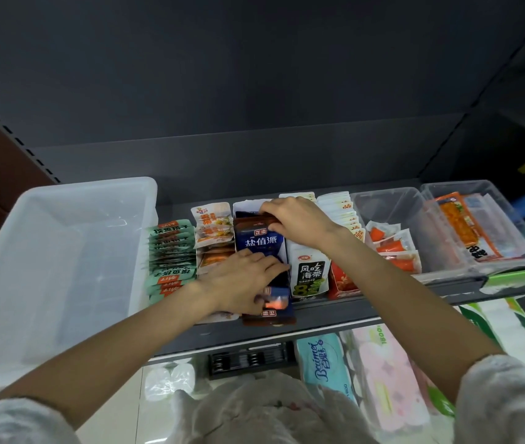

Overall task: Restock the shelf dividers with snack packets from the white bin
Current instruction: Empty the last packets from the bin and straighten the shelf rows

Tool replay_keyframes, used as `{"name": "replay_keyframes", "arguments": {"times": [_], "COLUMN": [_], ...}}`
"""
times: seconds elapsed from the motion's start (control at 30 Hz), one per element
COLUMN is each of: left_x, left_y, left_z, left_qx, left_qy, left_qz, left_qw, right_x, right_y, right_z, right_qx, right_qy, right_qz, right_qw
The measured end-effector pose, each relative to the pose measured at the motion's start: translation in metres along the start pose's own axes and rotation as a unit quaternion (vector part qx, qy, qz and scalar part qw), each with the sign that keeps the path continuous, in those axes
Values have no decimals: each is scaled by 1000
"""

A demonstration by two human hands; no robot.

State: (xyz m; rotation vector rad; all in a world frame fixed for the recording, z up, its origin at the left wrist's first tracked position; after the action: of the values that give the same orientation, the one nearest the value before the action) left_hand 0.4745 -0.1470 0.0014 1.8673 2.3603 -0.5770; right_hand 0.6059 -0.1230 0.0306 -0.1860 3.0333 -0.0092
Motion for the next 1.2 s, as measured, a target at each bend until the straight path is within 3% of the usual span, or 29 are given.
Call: {"name": "replay_keyframes", "arguments": {"times": [0.2, 0.33, 0.53, 0.63, 0.87, 1.2], "left_x": [-4, 6, 22, 22, 13, 8], "left_y": [-2, -10, -17, -12, -16, -8], "left_z": [7, -6, -10, -13, -5, 0], "left_qx": [-7, -69, -133, -105, 38, -68], "left_qy": [-19, -118, -133, -110, -48, -10], "left_qz": [-41, -11, 36, 22, -39, -64], "left_qw": [999, 991, 982, 988, 997, 996], "right_x": [0, -1, -2, -2, -3, -3], "right_y": [-1, -1, -1, -1, 0, -1], "right_z": [-1, -1, -1, -1, -1, 0], "right_qx": [1, 0, 0, -1, -8, -10], "right_qy": [-4, -2, 6, 10, 8, -3], "right_qz": [-7, -5, -4, -5, -7, -18], "right_qw": [1000, 1000, 1000, 1000, 1000, 1000]}}
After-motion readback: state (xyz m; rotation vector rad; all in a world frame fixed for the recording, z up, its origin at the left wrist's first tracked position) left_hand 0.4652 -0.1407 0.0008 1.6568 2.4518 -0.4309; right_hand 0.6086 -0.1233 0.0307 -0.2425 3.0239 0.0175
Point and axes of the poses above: each hand's wrist, its own y-axis towards the middle knuckle, its own z-axis out of the palm, x = y × z, the point moved 4 cm from there along y, towards the middle knuckle, and after that the axes turned 14 degrees about -y, right-handed, at the moved point
